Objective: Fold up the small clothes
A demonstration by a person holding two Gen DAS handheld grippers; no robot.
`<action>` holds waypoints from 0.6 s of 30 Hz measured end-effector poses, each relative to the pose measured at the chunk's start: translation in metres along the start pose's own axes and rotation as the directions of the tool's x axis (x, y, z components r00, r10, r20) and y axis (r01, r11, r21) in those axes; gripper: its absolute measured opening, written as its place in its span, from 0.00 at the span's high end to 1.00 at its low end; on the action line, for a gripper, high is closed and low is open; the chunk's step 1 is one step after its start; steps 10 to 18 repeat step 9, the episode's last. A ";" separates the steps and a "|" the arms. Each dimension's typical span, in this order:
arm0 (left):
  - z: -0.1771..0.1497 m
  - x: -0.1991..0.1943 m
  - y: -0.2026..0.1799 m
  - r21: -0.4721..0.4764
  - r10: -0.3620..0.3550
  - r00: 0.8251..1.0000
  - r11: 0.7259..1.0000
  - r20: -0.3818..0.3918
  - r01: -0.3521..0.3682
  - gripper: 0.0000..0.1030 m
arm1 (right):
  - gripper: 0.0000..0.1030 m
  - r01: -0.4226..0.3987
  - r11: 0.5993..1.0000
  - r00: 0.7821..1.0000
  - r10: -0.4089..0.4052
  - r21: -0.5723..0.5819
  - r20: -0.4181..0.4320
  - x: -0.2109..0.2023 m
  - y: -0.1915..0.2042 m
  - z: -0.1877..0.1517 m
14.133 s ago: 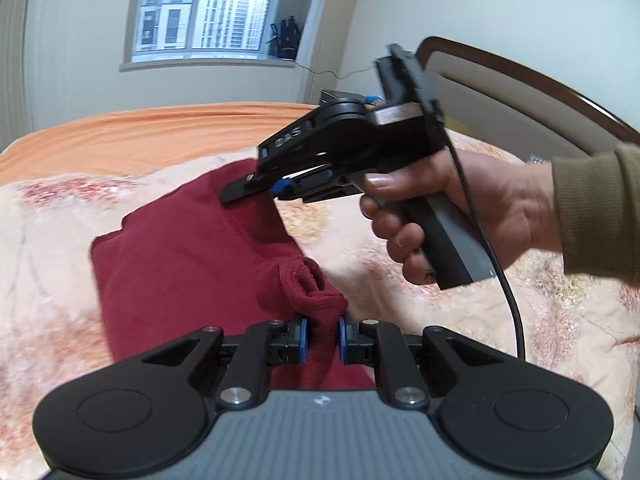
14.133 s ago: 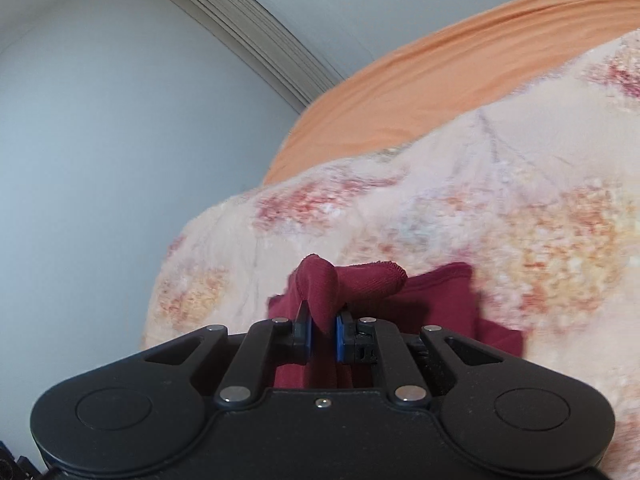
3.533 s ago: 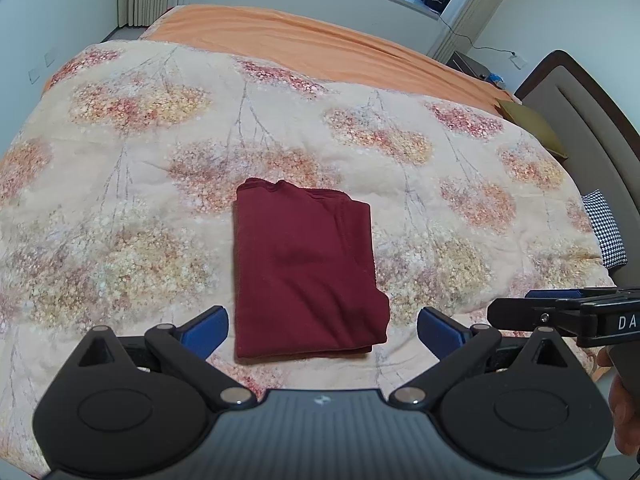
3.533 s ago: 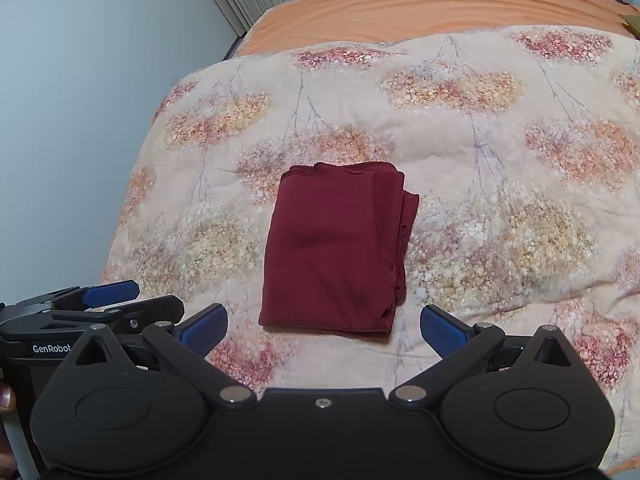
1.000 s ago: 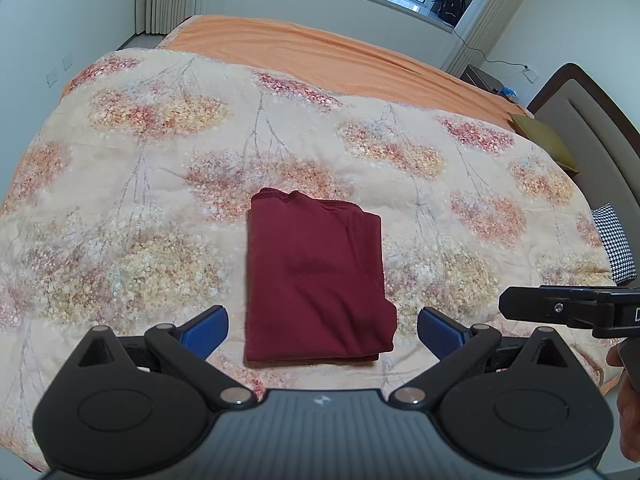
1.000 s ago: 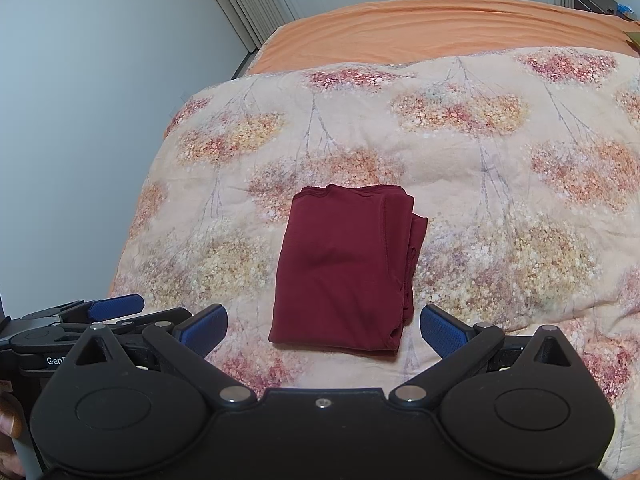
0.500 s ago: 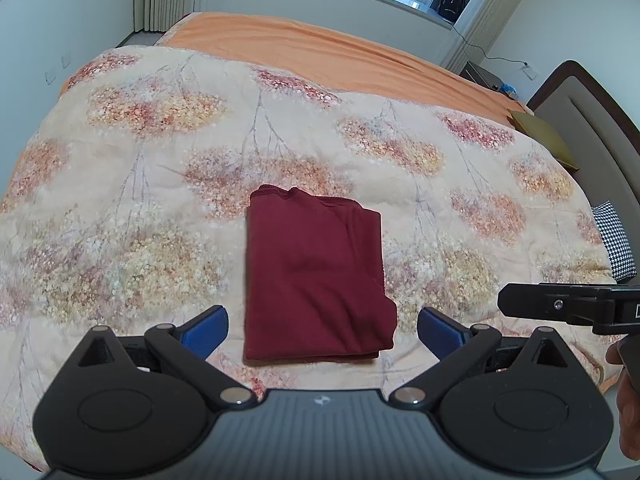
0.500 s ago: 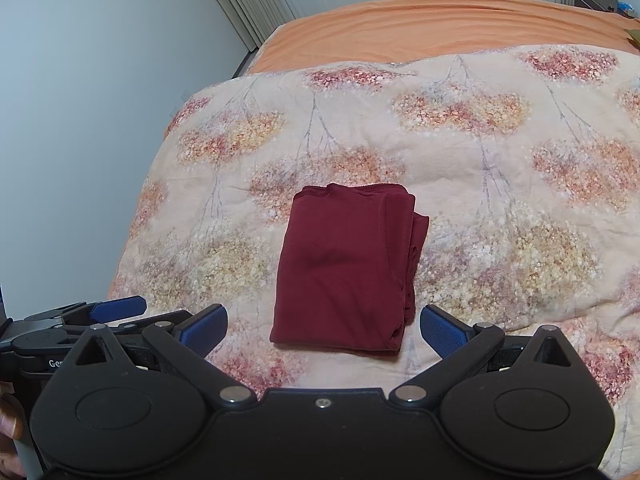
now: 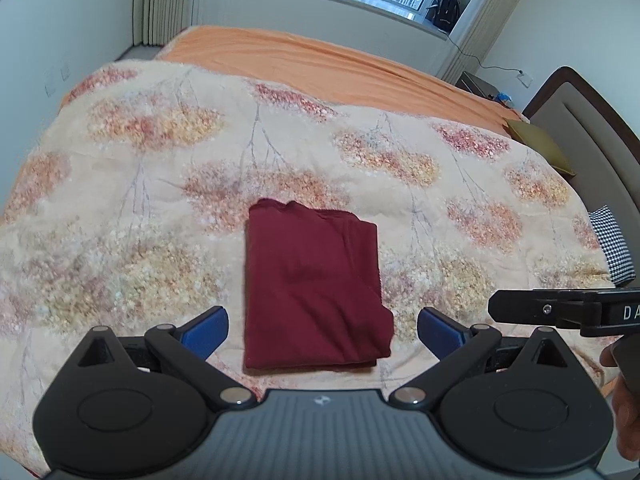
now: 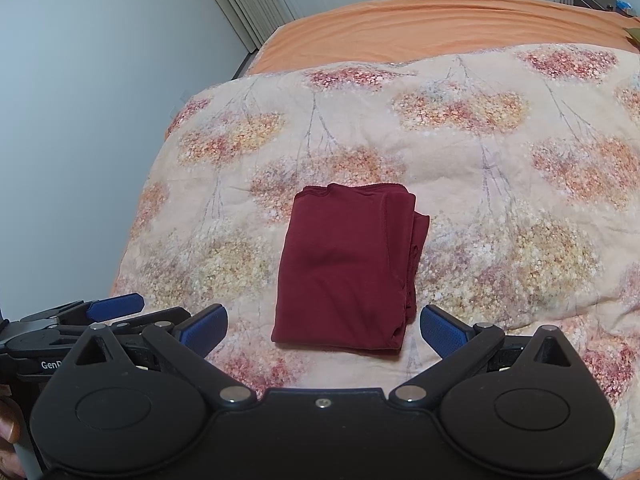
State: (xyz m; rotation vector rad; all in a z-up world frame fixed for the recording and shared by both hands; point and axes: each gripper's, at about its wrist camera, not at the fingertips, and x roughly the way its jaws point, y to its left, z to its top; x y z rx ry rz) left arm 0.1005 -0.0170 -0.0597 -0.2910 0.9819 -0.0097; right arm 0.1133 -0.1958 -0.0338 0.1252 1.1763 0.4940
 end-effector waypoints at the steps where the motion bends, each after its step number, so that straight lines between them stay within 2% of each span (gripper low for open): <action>1: 0.000 -0.001 0.000 -0.002 -0.010 1.000 1.000 0.003 0.010 0.00 | 0.01 0.000 1.000 1.000 0.000 0.001 0.000 0.000 0.000 0.000; 5: 0.000 0.006 0.003 -0.024 -0.003 0.999 1.000 -0.039 0.002 0.00 | 0.01 0.002 1.000 1.000 -0.002 0.002 0.000 0.000 0.001 -0.001; 18: -0.002 0.008 0.006 -0.039 -0.016 0.999 0.999 -0.051 0.014 0.00 | 0.01 0.003 1.000 1.000 -0.003 -0.001 0.001 0.000 -0.001 0.000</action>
